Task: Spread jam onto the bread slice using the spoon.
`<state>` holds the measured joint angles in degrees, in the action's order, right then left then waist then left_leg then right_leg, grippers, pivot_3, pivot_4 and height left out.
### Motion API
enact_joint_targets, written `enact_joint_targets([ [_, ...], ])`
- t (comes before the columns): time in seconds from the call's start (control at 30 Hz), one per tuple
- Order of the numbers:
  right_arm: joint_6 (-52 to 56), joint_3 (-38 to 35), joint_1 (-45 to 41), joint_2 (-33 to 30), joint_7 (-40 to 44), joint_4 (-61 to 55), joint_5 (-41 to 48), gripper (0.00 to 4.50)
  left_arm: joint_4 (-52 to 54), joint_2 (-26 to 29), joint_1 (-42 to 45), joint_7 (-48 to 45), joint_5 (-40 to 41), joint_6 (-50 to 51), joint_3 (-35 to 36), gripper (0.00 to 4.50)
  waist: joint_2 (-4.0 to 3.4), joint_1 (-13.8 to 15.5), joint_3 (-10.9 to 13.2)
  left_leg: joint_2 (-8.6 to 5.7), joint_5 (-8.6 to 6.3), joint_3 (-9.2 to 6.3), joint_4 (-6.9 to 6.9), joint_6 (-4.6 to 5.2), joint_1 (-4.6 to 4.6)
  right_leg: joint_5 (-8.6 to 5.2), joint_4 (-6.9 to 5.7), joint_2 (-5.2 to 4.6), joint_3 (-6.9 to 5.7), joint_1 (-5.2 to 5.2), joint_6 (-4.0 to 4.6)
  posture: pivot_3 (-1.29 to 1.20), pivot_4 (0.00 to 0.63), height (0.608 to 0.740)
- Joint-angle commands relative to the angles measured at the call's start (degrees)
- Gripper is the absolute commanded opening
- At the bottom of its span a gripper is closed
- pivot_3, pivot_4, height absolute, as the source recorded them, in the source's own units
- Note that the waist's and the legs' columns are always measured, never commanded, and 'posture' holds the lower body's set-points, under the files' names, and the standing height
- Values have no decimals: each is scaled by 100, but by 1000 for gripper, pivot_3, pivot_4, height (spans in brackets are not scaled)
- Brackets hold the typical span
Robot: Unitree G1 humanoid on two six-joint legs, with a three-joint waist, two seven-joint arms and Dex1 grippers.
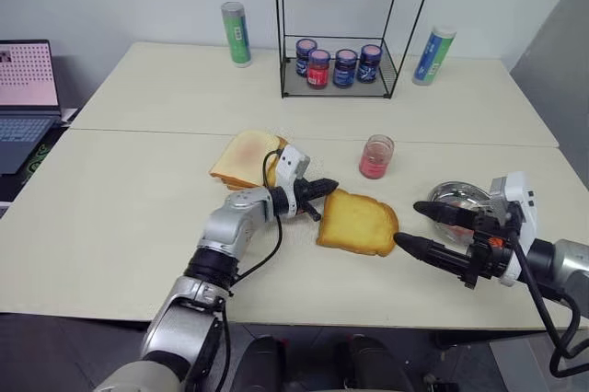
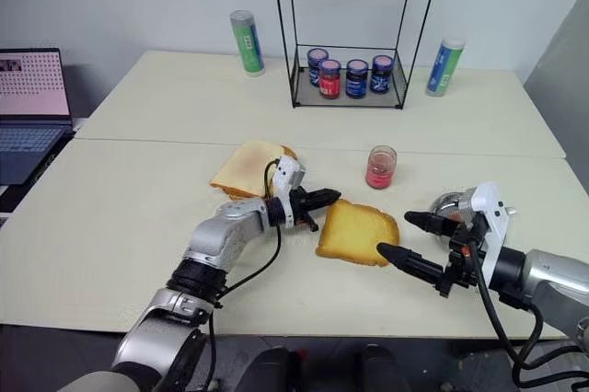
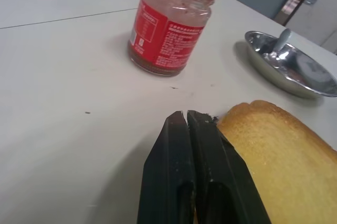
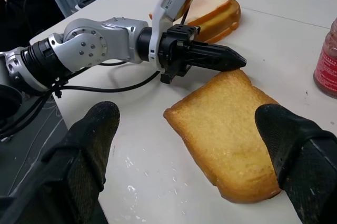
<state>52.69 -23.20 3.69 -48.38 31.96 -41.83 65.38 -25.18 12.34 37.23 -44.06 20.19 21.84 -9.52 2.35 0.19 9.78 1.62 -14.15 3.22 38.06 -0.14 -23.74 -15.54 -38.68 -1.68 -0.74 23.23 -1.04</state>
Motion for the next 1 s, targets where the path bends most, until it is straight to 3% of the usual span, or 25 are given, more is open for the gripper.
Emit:
enact_joint_targets([
  [0.03,-139,-70,-31,-67,-22,-89,29,4500,37,-90,95,-107,-130,-215,49,23,0,-1,0,1,0,0,0,0,0,0,0,0,-1,0,0,0,150,740],
  [0.13,-153,-52,-41,-72,-4,-62,2,4500,-7,-187,106,-99,-170,-295,99,23,0,0,0,0,0,0,0,0,0,0,0,0,-1,0,0,0,150,740],
  [0.3,-208,66,-95,-50,16,7,-78,4500,-141,-298,226,-66,-237,-402,199,988,0,1,0,0,0,-1,0,0,0,0,0,0,-2,0,-1,0,150,740],
  [0.53,-286,6,12,-22,44,162,-252,4500,317,40,312,-177,-224,-206,404,2324,0,-16,0,1,0,-1,0,0,0,0,-1,2,-1,0,0,0,150,740],
  [0.87,-484,-1515,624,660,-825,1093,-160,4500,2968,1326,-318,-1112,279,568,329,4234,-15,-14,-8,2,1,4,0,-2,0,0,-4,-5,2,1,0,0,150,740],
  [1.0,-518,-1999,858,847,-1006,1708,-287,4500,3953,1694,-344,-1520,903,1070,429,4478,-16,-16,-7,3,1,4,-1,-2,2,0,-5,-23,2,0,0,0,150,740],
])
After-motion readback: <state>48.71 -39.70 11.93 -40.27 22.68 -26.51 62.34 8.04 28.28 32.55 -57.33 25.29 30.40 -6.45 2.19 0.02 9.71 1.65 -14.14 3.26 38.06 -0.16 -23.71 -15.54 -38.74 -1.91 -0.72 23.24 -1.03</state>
